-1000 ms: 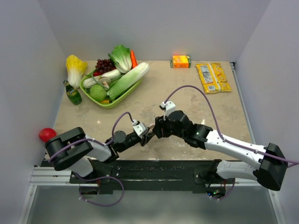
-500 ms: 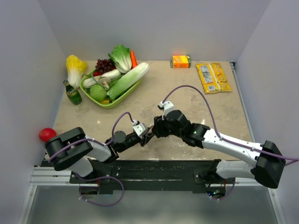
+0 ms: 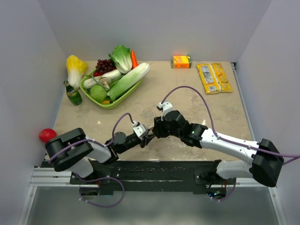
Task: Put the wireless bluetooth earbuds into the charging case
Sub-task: Pick up the earbud from the charging case.
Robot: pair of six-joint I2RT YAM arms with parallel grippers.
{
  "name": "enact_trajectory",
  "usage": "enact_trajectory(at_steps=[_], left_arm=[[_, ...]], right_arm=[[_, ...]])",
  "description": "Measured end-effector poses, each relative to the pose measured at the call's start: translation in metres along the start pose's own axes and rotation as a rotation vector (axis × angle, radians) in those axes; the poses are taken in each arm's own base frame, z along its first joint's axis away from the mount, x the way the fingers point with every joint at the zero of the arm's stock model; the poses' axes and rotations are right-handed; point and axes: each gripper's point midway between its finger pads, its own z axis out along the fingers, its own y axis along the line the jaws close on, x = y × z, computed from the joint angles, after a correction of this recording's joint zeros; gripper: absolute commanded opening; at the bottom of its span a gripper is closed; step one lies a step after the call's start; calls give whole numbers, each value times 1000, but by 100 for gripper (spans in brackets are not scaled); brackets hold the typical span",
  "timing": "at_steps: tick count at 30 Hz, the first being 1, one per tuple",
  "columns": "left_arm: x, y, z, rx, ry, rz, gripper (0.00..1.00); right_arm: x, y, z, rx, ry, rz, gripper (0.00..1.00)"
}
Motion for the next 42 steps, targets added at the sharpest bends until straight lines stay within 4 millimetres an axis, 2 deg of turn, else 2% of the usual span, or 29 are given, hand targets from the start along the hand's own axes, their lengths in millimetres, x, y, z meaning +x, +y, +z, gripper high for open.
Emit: enact_trajectory(at_steps=[13,18,25,28,39,42], left_arm=[[1,0,0,0,4,-1,0],[3,0,-1,0,9,-1,0],[2,0,-1,0,8,-1,0],[2,0,-1,0,8,-1,0],[2,0,-1,-1,8,-2,0],[2,0,-1,-1,8,-3,0]], right_arm=[[3,0,4,2,10,-1,34],[3,0,6,1,10,-1,25],[2,0,5,1,6,-1,6],[-1,1,3,-4,-4,1,2],[-18,5,-12,-21,-68,11,0],[-29,4,-21,-16,-112,17,0]])
